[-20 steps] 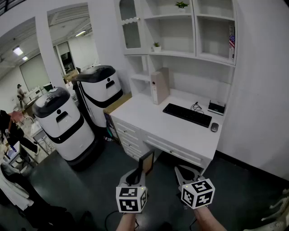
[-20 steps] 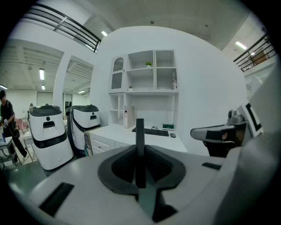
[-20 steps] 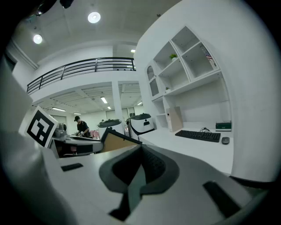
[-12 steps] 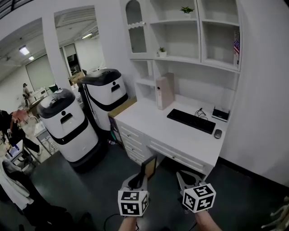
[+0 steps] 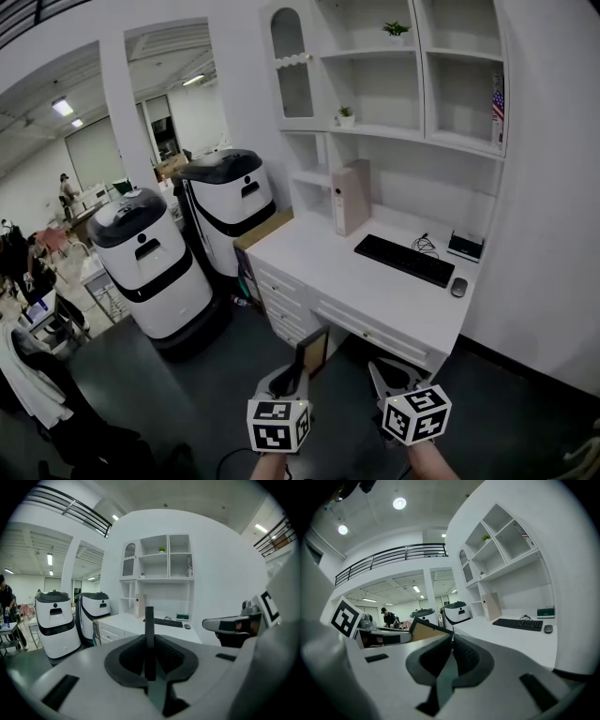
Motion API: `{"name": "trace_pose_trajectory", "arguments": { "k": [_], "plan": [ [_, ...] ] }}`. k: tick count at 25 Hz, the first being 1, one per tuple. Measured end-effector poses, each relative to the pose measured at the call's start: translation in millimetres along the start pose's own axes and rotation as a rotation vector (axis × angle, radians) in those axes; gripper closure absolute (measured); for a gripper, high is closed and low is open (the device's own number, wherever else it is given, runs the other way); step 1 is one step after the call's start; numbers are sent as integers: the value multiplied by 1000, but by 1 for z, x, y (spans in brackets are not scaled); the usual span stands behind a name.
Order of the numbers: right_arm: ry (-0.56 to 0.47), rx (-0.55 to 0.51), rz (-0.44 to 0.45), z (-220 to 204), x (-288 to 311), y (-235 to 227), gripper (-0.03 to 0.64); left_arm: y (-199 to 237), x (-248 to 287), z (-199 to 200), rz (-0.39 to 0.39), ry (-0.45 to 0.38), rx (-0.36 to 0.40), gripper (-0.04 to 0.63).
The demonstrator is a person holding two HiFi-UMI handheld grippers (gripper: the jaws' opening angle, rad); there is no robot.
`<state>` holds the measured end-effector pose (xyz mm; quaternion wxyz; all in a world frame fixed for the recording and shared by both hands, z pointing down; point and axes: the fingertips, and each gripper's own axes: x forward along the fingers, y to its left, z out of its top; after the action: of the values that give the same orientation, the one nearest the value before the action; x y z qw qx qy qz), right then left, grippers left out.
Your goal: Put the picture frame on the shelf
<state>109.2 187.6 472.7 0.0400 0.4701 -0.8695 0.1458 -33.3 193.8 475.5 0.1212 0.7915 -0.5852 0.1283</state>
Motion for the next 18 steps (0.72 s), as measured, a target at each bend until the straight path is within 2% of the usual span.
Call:
{"name": "trace_pose_trajectory", "arguments": {
  "k": [11,18],
  "plan": [
    [5,-16,15,5,11,-8,615,6,13,6,5,-8,-18,537],
    [-17,8,8,13,40,-22,614,22,43,16,-26,-18,-28,537]
  ]
}}
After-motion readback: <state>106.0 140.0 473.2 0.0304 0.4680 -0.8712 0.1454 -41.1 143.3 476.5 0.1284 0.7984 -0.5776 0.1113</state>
